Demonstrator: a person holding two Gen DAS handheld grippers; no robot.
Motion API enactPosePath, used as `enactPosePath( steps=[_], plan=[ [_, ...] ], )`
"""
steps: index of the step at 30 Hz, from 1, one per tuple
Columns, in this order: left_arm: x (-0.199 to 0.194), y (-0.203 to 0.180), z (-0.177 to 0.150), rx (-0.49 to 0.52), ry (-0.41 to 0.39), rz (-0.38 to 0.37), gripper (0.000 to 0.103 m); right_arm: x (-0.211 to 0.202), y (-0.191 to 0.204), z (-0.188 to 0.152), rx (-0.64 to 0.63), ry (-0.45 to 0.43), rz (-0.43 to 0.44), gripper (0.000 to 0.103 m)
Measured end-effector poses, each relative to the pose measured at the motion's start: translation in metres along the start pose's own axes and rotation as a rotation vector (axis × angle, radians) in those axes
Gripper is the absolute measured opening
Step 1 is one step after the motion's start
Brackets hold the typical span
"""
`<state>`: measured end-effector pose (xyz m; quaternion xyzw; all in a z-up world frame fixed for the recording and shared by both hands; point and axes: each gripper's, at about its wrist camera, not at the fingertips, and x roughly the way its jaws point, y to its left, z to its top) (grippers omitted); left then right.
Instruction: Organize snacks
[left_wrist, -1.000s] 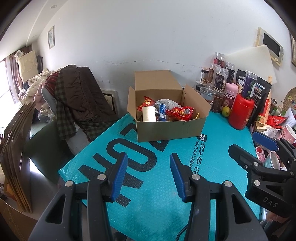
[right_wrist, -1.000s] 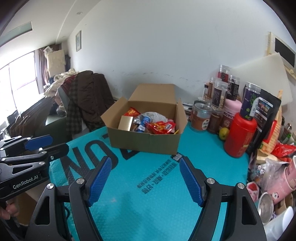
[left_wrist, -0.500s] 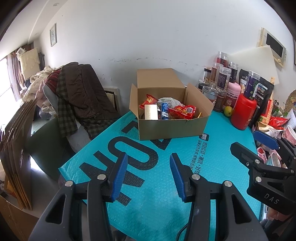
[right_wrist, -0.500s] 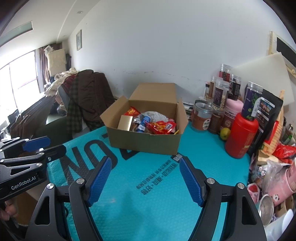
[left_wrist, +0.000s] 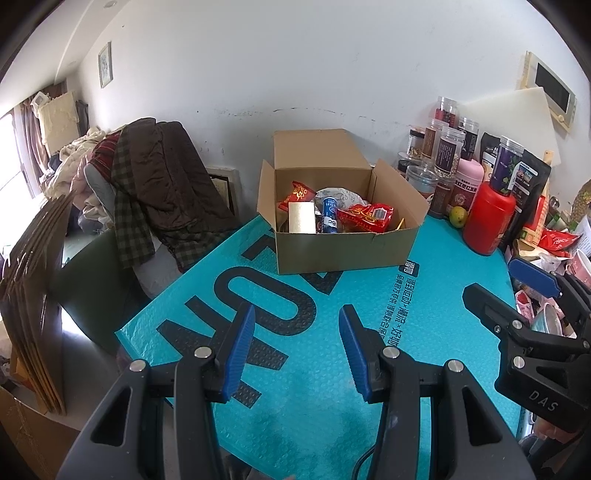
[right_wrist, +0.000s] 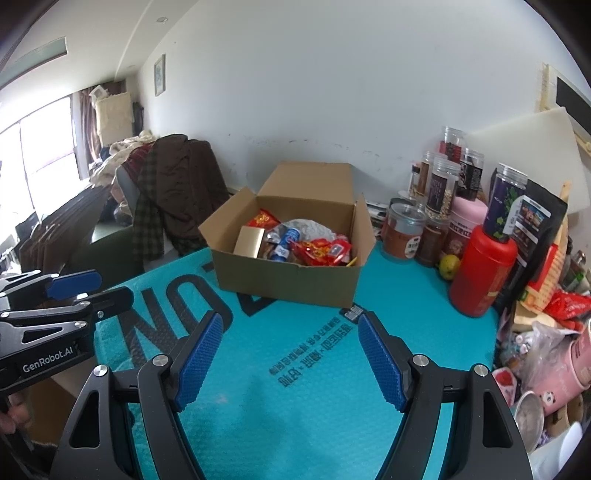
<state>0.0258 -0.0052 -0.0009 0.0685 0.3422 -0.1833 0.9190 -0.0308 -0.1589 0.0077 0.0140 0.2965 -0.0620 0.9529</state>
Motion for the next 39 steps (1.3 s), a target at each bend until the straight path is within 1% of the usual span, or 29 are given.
enactPosePath(
  steps=[17,34,39],
  plan=[
    [0.003,-0.004,0.002,-0.003,0.01,-0.019,0.047,0.002,-0.003,-0.001,-0.004,0.009,-0.017,0.077],
    [0.004,-0.004,0.001,-0.002,0.019,-0.002,0.047,0.004,-0.008,-0.004,0.003,0.02,-0.021,0.077],
    [0.005,-0.006,0.0,0.001,0.025,-0.018,0.047,0.005,-0.01,-0.004,0.008,0.024,-0.021,0.077]
  ],
)
